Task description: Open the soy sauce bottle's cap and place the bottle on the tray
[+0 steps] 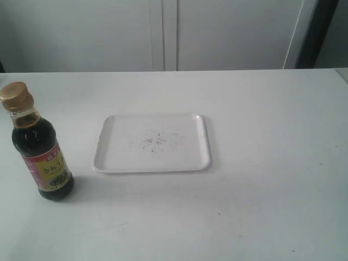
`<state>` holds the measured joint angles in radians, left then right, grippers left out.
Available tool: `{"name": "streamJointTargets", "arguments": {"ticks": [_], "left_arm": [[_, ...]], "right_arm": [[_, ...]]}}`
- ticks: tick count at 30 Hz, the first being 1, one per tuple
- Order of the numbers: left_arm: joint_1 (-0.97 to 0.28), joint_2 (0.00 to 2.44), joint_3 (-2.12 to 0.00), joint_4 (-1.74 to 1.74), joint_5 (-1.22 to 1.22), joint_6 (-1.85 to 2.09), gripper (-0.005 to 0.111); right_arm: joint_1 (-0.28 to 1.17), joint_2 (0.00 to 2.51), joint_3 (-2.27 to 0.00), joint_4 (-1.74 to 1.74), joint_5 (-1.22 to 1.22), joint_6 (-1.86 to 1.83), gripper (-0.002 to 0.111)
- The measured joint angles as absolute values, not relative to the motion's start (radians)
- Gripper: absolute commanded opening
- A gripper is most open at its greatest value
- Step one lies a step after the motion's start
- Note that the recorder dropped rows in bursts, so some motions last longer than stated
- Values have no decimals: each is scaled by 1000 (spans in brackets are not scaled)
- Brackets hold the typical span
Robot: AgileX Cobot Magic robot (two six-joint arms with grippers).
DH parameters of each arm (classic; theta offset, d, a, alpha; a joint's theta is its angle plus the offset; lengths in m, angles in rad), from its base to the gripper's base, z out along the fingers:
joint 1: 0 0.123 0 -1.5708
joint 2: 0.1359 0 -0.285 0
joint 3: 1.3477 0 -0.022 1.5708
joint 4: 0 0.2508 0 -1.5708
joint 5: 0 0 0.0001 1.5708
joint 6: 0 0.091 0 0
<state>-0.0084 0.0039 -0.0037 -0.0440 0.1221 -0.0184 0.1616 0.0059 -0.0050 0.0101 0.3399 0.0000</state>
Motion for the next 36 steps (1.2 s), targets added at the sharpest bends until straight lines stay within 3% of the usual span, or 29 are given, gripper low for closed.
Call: {"name": "streamJointTargets", "arguments": {"ticks": [14,25,36], "left_arm": [[-8,4,-4,-44,16,-19,0],[-8,4,-4,-44,-298,-119,0],[-8,88,-79,0,-399,-147,0]], "right_arm": [[162,6,-5,10,340,0,0],[162,6,-5,10,340,0,0],[162,6,-5,10,342,15,0]]}}
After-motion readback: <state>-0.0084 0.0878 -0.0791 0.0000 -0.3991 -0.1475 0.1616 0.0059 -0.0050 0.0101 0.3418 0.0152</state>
